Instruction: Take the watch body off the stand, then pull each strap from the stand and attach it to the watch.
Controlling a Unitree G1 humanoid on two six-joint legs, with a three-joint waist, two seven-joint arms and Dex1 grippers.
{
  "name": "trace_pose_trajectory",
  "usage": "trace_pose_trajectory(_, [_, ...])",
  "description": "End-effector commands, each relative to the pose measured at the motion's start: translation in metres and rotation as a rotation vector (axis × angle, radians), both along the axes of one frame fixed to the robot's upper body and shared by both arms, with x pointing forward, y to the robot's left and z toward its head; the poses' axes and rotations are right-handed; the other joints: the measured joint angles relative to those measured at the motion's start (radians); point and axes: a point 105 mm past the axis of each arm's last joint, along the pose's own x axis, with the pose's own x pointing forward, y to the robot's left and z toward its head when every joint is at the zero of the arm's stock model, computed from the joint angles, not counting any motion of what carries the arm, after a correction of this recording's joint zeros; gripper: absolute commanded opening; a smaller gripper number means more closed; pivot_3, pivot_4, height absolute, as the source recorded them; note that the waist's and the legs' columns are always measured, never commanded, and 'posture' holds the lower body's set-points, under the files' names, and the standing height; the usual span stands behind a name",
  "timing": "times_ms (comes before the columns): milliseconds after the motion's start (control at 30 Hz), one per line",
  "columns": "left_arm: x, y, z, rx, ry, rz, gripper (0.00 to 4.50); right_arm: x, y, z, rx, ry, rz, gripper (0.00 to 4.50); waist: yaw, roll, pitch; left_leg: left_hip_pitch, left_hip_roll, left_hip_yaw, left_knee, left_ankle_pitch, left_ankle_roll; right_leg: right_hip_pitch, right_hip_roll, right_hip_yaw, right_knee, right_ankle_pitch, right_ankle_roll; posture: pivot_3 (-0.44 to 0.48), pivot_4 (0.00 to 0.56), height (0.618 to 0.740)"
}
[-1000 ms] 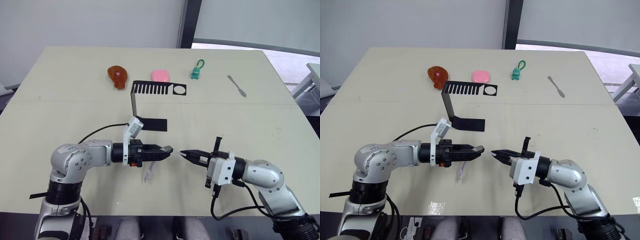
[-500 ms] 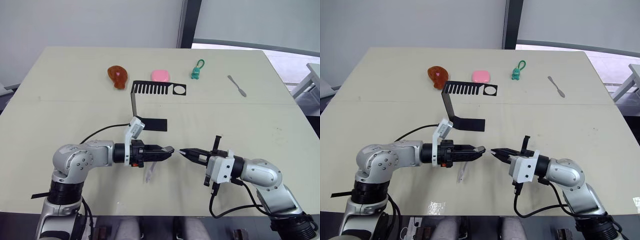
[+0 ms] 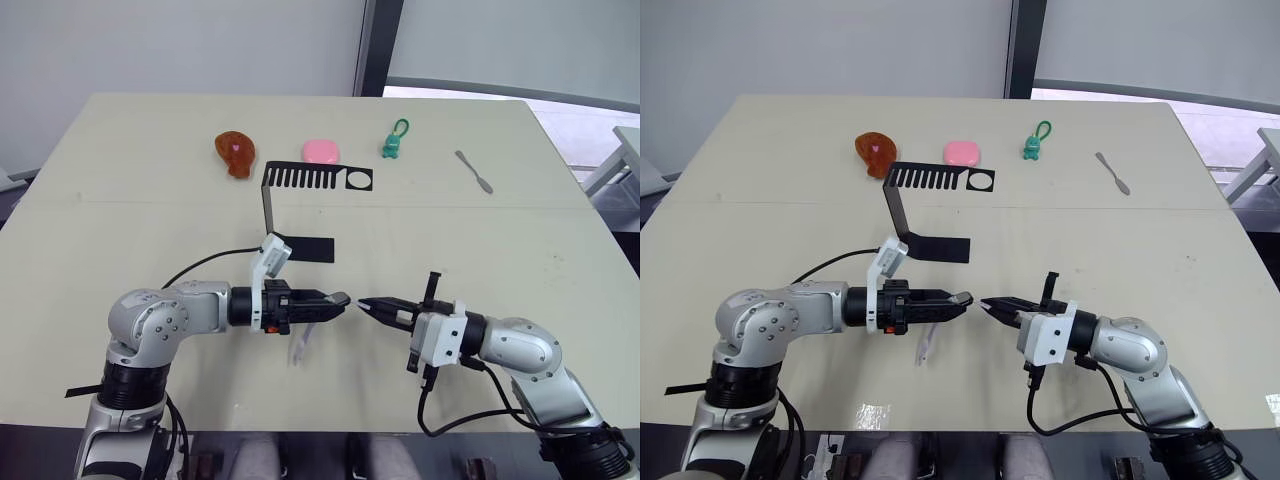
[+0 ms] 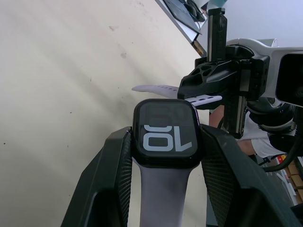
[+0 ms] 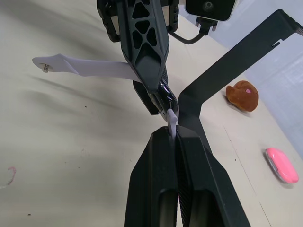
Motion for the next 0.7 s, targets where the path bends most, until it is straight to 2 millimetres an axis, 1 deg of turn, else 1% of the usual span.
trace_pose_trajectory(33, [-0.0037, -0.0054, 0.0083, -0.024, -0.029, -0.029, 1.6, -0.0043, 0.0057, 0.0095, 0.03, -0.041, 0.028, 0.0, 0.0, 0.0, 0.0, 0.0, 0.0, 0.0, 0.0, 0.0, 0.0, 0.0, 0.0, 0.0, 0.0, 0.0, 0.0, 0.0, 0.15, 0.74])
trace_pose_trajectory(467, [-0.0022, -0.0057, 0.003, -0.005, -0.023, -0.017, 1.6, -0.0045, 0.0057, 0.0112, 0.031, -0.043, 0.03, 0.0, 0.0, 0.0, 0.0, 0.0, 0.0, 0.0, 0.0, 0.0, 0.0, 0.0, 0.0, 0.0, 0.0, 0.0, 0.0, 0.0, 0.15, 0.74])
trace_pose_trajectory(700, [-0.0034, -0.0068, 0.0014, -0.003, -0.029, -0.013, 1.6, -0.0087, 0.0083, 0.0089, 0.033, -0.033, 0.042, 0.0, 0.0, 0.0, 0.0, 0.0, 0.0, 0.0, 0.0, 0.0, 0.0, 0.0, 0.0, 0.0, 0.0, 0.0, 0.0, 0.0, 0.15, 0.74])
